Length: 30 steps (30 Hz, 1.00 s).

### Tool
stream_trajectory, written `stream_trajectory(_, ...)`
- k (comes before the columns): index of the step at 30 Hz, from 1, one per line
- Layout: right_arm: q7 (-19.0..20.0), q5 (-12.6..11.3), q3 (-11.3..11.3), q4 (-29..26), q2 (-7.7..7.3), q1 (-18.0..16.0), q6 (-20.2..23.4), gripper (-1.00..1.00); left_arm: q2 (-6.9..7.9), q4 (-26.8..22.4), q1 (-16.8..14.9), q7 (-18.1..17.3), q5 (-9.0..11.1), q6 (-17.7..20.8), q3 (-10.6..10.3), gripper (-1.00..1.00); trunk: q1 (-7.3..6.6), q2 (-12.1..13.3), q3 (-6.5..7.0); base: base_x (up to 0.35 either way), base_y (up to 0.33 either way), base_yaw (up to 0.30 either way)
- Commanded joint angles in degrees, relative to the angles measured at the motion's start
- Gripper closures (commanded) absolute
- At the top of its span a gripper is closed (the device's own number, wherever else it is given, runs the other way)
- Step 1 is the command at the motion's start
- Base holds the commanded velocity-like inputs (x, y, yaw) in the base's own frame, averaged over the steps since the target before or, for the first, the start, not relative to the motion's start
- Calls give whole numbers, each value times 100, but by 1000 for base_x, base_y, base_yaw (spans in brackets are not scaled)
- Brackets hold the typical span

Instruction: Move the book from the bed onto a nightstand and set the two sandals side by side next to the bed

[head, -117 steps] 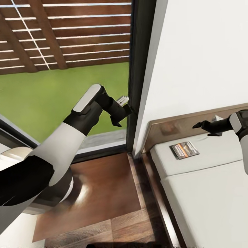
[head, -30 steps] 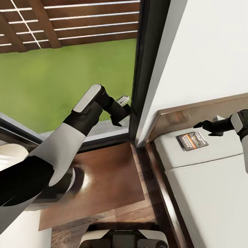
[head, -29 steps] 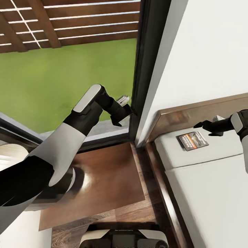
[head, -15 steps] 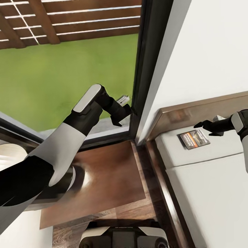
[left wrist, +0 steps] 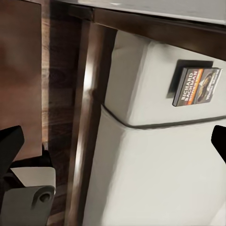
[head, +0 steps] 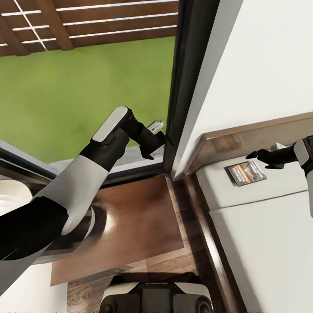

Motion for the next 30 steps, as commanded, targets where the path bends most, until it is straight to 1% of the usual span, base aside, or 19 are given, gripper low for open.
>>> stream_trajectory(1, 31, 47, -38, -4, 4, -4, 23, -100, 0, -1, -5, 37, 24, 35, -1, -100, 1, -4, -14, 0, 0, 0)
stream_trajectory(8, 35, 46, -40, -46, -7, -4, 18, -100, 0, -3, -5, 51, 19, 36, -2, -100, 1, -4, -79, 2, -12, 0)
stream_trajectory(15, 41, 41, -41, -64, -35, -4, 3, -100, 0, -7, -2, 50, 15, 35, -2, -100, 1, -4, -144, 49, -102, 0)
stream_trajectory(23, 46, 37, -43, -76, -43, -9, -31, -100, 0, -9, 2, 47, 16, 35, -2, -100, 1, -4, -218, 26, -48, 0)
stream_trajectory(28, 47, 36, -43, -80, -43, -11, -103, -100, 0, -9, 3, 44, 17, 35, -2, -100, 1, -4, -265, 10, -18, 0)
stream_trajectory(30, 44, 36, -43, -81, -46, -14, -212, -100, -1, -9, -2, 44, 17, 35, 2, -100, 1, -4, -283, 6, -11, 0)
